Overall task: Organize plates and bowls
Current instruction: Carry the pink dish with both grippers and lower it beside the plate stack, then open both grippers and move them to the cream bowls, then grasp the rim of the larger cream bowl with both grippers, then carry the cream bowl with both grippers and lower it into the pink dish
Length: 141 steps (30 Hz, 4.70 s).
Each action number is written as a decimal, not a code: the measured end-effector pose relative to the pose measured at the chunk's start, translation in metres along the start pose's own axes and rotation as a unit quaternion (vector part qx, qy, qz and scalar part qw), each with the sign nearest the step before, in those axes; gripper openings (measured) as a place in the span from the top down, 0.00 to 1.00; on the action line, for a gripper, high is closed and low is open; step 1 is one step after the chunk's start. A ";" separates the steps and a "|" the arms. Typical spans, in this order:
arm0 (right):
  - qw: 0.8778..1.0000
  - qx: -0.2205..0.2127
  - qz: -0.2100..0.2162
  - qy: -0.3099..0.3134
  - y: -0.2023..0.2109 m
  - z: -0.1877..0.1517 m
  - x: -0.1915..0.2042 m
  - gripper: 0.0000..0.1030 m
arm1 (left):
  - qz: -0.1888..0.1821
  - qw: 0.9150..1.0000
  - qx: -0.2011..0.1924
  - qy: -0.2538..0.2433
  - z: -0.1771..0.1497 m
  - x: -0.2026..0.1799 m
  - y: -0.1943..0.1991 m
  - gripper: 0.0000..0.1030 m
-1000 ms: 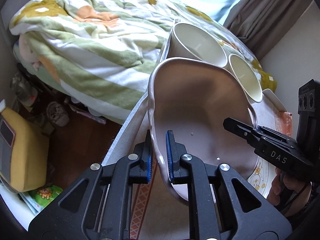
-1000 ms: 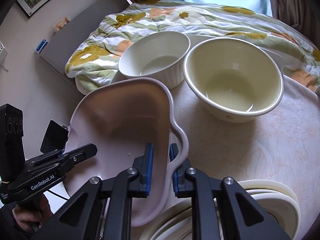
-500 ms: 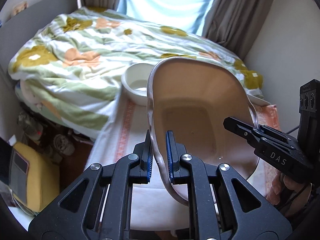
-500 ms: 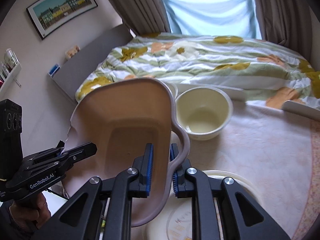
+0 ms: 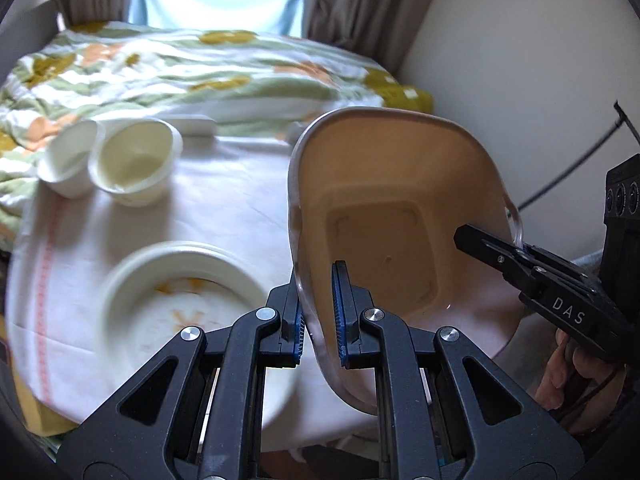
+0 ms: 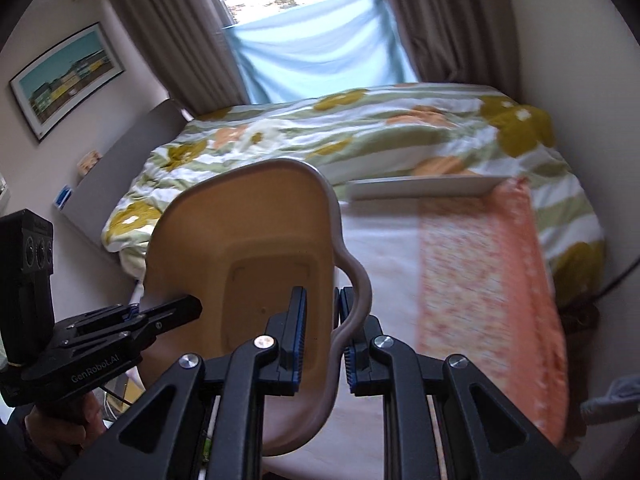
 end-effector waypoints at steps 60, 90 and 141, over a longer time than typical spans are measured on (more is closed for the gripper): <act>0.986 -0.046 0.039 0.156 0.044 0.026 -0.022 0.00 | 0.126 0.980 -0.146 0.045 0.048 0.023 0.086 0.02; 0.982 0.175 0.076 0.007 -0.262 0.074 0.129 0.68 | 0.035 0.986 0.054 0.153 0.116 0.262 -0.089 0.77; 0.996 0.059 -0.005 -0.067 0.018 -0.020 -0.094 0.88 | -0.004 0.997 0.074 -0.007 -0.025 -0.110 -0.056 0.85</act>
Point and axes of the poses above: each gripper's, at about its wrist camera, not at the fingertips, and y roughly against the way its jaws point, x to its left, z to its top, the point moved 10 cm from there along -y, roughly the way its jaws point, and after that the axes turned 8 degrees about y, right-handed, at the moved point
